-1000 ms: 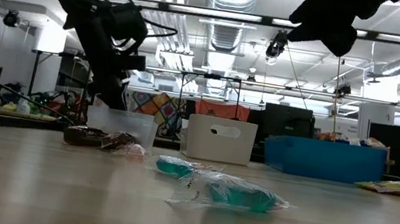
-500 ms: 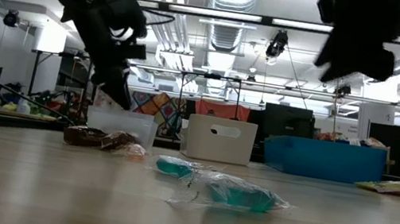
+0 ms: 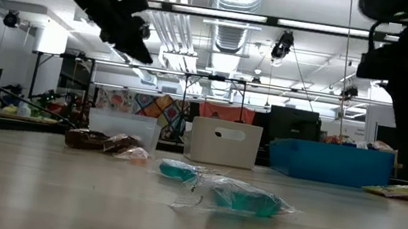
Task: Sort candy
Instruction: Put the top right yellow sour patch candy into the blue bin
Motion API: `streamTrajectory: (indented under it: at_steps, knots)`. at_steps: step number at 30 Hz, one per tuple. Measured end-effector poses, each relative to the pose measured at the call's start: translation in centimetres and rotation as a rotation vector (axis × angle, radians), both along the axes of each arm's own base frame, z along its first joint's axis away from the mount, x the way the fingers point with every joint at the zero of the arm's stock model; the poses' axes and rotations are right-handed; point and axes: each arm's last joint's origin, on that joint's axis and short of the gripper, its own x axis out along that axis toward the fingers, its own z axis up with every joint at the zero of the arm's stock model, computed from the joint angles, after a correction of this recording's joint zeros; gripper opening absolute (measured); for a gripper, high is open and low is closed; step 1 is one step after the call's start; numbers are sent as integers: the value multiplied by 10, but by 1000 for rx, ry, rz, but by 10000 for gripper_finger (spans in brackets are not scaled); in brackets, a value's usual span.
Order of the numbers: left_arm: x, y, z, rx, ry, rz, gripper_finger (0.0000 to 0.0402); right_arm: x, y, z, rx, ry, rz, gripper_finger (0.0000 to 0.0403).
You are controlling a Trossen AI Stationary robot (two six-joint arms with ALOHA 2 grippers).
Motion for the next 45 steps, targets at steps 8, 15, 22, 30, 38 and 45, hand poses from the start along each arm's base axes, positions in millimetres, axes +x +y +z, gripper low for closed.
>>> streamTrajectory:
  at_steps: [8, 15, 22, 30, 38, 45]
  knots:
    - [-2, -4, 7, 15, -46, -6, 164, 15, -12, -20, 42, 131, 96, 146]
    - [2, -2, 2, 0, -28, -4, 164, 23, -15, -24, 84, 83, 127, 146]
    - [5, 0, -3, -13, -5, -5, 164, 27, -14, -27, 94, 80, 148, 141]
    - [6, 1, -5, -17, 3, -5, 164, 32, -14, -30, 64, 44, 153, 35]
    - [6, 1, -6, -18, 4, -5, 164, 32, -15, -30, 47, 41, 156, 100]
    - [6, 1, -6, -18, 4, -5, 164, 32, -16, -30, -20, 32, 133, 186]
